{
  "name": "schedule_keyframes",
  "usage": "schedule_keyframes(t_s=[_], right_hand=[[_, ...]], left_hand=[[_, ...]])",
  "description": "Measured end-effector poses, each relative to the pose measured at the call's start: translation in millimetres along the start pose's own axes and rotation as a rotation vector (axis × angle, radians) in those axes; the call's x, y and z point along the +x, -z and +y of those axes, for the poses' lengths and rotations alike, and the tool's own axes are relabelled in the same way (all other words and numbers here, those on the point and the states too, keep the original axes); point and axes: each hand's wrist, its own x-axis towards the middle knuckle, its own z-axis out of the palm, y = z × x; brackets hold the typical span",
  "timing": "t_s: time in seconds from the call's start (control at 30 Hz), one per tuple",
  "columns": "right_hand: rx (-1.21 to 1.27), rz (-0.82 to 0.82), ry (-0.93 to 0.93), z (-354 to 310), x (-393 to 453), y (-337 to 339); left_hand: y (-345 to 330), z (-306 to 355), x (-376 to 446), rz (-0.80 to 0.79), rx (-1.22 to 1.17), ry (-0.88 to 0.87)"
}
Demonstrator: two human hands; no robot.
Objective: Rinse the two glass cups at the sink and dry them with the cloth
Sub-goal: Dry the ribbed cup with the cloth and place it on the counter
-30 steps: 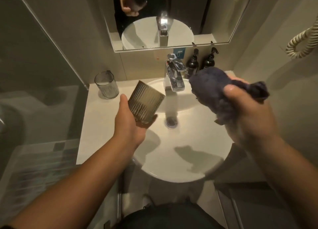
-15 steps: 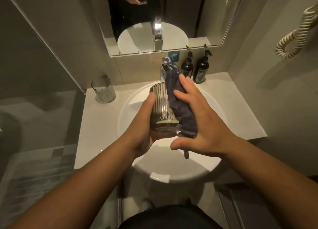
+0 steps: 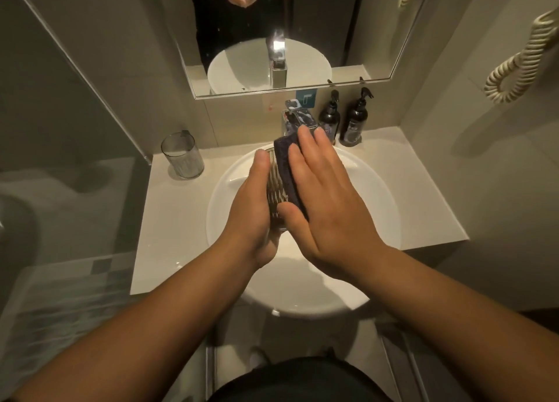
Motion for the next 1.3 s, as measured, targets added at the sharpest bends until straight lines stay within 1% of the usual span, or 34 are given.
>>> schedule_keyframes(t_s=[0.13, 0.2, 0.23, 0.3, 0.4, 0.47, 0.53, 0.6, 0.63, 0.7, 0.73, 0.83, 0.87, 0.9, 1.0, 1.03, 1.07, 1.1, 1.17, 1.23, 1.27, 1.3], right_hand=[[-0.066, 0.042, 0.062, -7.8, -6.5, -4.8], [-0.081, 0.037, 0.059, -6.5, -9.4, -8.0], [-0.047, 0.033, 0.04, -5.2, -9.4, -8.6], [0.131, 0.029, -0.047, -1.8, -6.0, -7.4], [0.522, 0.003, -0.251, 2.4, 3.8, 0.6], [0.662, 0.027, -0.335, 5.1, 6.2, 4.1], [0.6, 0.061, -0.338, 6.9, 5.5, 2.7], [0.399, 0.072, -0.27, 7.0, 4.7, -1.7], [0.28, 0.076, -0.202, 7.0, 5.2, -2.8], [0.104, 0.1, -0.061, 4.6, 8.2, -4.4], [0.062, 0.109, -0.016, 2.1, 9.9, -4.6], [0.069, 0.106, 0.001, -0.4, 10.3, -6.2], [0.133, 0.1, -0.029, -0.2, 10.5, -6.1], [0.255, 0.087, -0.084, 0.7, 10.9, -5.5], [0.802, 0.052, -0.313, 4.8, 13.7, -0.8], [0.903, 0.064, -0.379, 5.6, 14.0, 0.3], [0.924, 0.078, -0.422, 7.5, 14.3, 0.7], [0.921, 0.083, -0.444, 8.0, 14.5, 1.1], [0.8, 0.084, -0.43, 7.7, 15.5, 1.3], [0.564, 0.117, -0.334, 9.5, 17.4, 0.3], [0.44, 0.138, -0.273, 8.3, 18.8, 0.6], [0.334, 0.155, -0.21, 6.2, 19.9, 0.5]], left_hand=[[0.0, 0.3, 0.9, 0.019, -0.067, 0.02], [1.5, -2.0, 2.4, 0.009, -0.052, 0.027], [2.3, -3.2, 3.1, 0.006, -0.045, 0.031], [4.9, -4.8, 4.0, -0.016, -0.059, 0.057], [8.8, -4.0, 4.4, -0.082, -0.139, 0.143], [9.7, -0.7, 6.2, -0.114, -0.149, 0.18], [7.9, 1.5, 11.2, -0.061, -0.044, 0.134], [4.2, 4.0, 14.7, 0.035, 0.141, 0.012], [2.4, 5.7, 14.8, 0.058, 0.176, -0.036], [-0.1, 6.8, 13.5, 0.033, 0.17, -0.054], [-0.1, 6.9, 13.1, 0.009, 0.168, -0.052], [-0.4, 6.4, 13.8, 0.002, 0.167, -0.07], [0.6, 6.2, 13.8, -0.001, 0.141, -0.063], [2.1, 5.9, 13.5, -0.011, 0.1, -0.051], [3.3, 10.3, 10.8, -0.045, -0.004, 0.006], [2.2, 13.2, 10.6, -0.065, -0.001, 0.019], [0.8, 15.6, 11.1, -0.069, 0.009, 0.023], [-0.8, 17.6, 11.7, -0.049, 0.026, 0.019], [-2.8, 18.6, 15.8, 0.048, 0.09, -0.038], [-3.3, 16.2, 20.2, 0.143, 0.193, -0.141], [-3.5, 15.3, 20.5, 0.174, 0.204, -0.171], [-4.9, 15.5, 19.3, 0.163, 0.185, -0.16]])
